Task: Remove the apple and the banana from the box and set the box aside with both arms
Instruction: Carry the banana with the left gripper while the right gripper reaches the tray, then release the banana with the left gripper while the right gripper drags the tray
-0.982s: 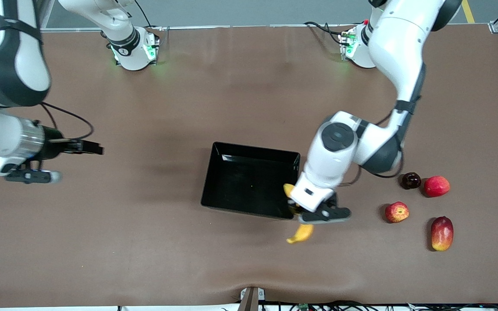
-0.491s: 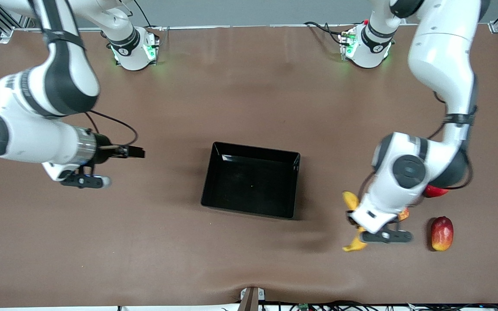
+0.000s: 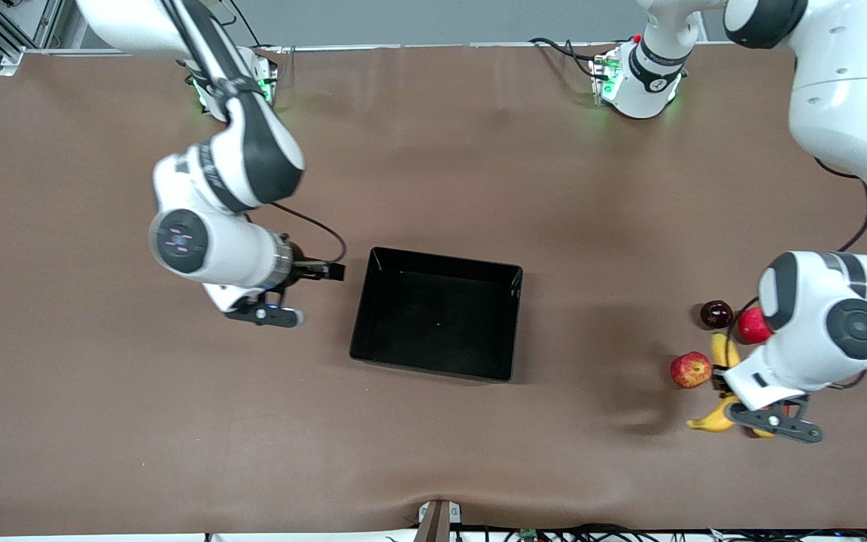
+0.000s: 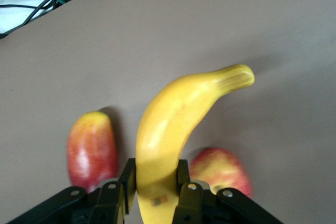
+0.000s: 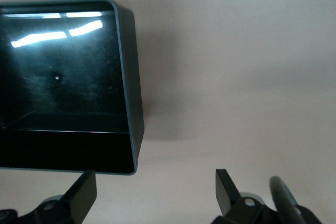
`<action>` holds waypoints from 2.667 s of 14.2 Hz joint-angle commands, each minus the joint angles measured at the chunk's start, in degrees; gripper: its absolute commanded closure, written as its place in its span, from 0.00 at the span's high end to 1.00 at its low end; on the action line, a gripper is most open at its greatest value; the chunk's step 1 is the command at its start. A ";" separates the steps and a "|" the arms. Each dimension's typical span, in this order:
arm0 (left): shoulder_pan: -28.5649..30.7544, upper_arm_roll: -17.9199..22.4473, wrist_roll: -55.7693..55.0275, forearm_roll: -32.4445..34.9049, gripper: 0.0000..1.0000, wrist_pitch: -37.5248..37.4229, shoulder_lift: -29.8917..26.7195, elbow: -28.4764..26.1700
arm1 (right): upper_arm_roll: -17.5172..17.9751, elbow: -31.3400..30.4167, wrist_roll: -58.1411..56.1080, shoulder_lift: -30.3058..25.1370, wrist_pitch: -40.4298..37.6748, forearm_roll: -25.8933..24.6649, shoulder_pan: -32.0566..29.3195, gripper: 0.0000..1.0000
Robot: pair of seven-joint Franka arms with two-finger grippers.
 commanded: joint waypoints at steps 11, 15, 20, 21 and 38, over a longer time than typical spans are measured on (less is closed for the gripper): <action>2.80 0.19 6.58 1.34 0.00 7.92 8.07 -0.12 | -0.70 -3.81 4.07 10.55 22.20 -3.57 8.09 0.00; 2.71 0.27 6.40 1.43 0.18 8.36 8.07 -0.12 | -0.70 -3.55 4.15 10.11 21.76 -3.57 7.48 0.00; 3.14 0.45 6.23 0.91 1.00 8.19 4.83 0.23 | -0.97 -2.50 3.54 6.17 15.63 -3.48 5.11 0.00; 2.97 -0.07 6.05 0.56 1.00 7.40 2.90 0.23 | -0.97 -2.50 3.63 4.76 13.25 -3.48 4.15 0.00; 2.44 -6.49 -21.62 -7.45 1.00 -32.76 -26.99 -0.21 | -1.14 -6.00 -33.43 -6.59 -3.48 -10.33 -32.05 0.00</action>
